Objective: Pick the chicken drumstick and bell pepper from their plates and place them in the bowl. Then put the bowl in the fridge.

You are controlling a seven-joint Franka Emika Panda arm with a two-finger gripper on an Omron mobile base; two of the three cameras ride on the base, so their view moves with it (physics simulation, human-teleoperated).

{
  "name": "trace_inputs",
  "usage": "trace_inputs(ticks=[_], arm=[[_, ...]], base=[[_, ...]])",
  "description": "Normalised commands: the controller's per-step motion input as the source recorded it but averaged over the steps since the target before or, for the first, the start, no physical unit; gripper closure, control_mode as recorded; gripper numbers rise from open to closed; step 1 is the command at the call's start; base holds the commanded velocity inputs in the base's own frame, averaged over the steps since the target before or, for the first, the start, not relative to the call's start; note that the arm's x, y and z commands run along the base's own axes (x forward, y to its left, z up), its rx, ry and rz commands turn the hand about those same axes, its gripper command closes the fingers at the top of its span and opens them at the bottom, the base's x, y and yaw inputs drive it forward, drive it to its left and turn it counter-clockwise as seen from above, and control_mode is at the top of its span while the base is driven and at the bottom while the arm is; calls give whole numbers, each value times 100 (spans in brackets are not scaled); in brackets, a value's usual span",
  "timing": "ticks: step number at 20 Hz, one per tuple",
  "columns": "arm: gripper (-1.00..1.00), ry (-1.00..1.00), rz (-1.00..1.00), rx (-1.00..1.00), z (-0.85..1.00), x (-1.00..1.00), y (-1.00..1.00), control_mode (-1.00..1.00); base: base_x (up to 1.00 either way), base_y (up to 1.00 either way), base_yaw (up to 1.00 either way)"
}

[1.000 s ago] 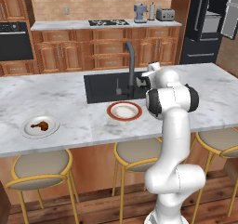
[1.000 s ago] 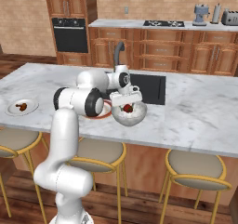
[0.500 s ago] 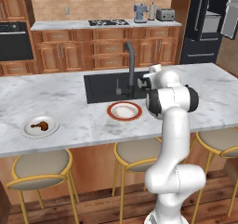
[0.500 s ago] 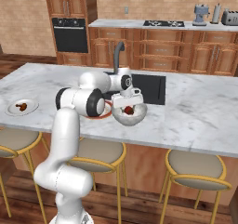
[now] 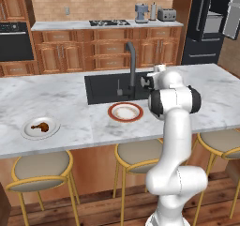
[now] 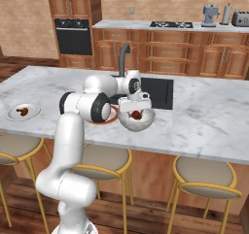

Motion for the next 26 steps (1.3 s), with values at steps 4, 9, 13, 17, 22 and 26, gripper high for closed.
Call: trace_inputs(ticks=[4,9,13,17,22,26], arm=[[-100,0,-5,5,4,-32,-11,-100],[-100,0,-13,2,20,-34,0,-100],[-100,0,-11,3,25,-31,11,-100],[-100,0,-5,0,39,-27,26,-100],[-100,-14,-1,0,28,-49,23,-100],[-100,-31,-7,0,6,-68,25,-100]], base=[[0,0,0],[0,0,0],[0,0,0],[0,0,0],[0,0,0],[0,0,0]])
